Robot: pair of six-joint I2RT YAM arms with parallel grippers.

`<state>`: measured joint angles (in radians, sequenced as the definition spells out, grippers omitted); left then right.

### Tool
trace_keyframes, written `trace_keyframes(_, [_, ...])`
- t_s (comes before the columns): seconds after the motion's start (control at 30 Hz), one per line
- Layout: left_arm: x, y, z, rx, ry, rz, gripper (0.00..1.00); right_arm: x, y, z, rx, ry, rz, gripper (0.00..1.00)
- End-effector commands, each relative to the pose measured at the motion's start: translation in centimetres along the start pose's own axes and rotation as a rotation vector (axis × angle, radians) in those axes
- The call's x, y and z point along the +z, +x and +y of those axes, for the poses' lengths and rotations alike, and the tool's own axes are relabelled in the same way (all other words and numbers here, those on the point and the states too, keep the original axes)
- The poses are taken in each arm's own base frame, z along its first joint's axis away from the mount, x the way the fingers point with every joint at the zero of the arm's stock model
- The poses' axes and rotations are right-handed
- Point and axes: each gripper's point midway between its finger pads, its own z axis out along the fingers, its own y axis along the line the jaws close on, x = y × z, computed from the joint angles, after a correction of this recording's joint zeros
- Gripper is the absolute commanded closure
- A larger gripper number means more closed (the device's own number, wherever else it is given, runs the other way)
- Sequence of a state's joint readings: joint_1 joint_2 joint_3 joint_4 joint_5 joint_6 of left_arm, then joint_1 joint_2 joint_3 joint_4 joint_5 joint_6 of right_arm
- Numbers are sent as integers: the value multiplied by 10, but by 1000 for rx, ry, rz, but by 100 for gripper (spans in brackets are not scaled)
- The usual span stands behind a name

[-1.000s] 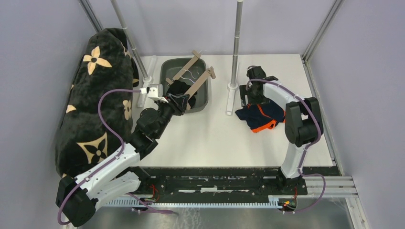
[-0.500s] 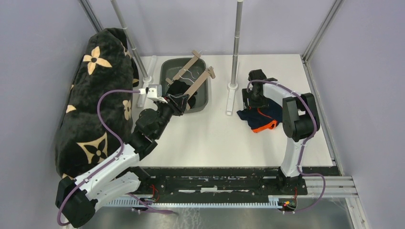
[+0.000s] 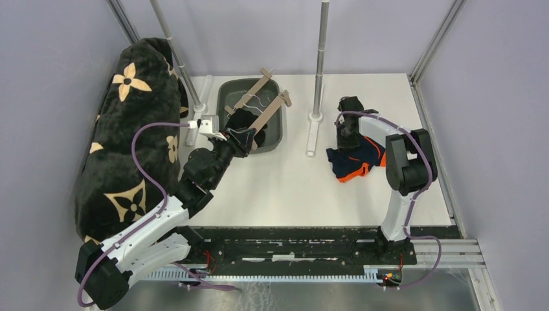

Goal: Clip the underwear to the hanger
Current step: Clamp the underwear onto the hanger.

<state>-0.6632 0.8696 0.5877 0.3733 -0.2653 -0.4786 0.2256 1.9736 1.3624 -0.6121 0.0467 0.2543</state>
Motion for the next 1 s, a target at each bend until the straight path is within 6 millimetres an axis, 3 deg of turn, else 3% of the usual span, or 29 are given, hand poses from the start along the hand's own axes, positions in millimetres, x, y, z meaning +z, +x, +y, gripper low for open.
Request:
trace_keyframes(0.0, [0,-24,-13,-34,50,-95,97,-20,-4,25,43,-171,-116,100])
trace_keyframes(0.1, [1,-22,-23,-46,106,-94,97,-47,-23,53,43,-350,-272,100])
trace_keyframes(0.33, [-4,-20,-44,-38,223,-69,97,-99,-28,98,6,-686,-456,100])
trace_keyframes(0.53, [-11,-21,-57,-40,291,-48,97,-138,-24,116,-65,-855,-585,100])
trace_keyframes(0.73, [-14,-24,-55,-12,283,-44,97,-165,-17,124,-166,-948,-700,100])
trace_keyframes(0.97, [-19,-21,-58,29,311,-21,97,-171,-19,135,-230,-1040,-681,99])
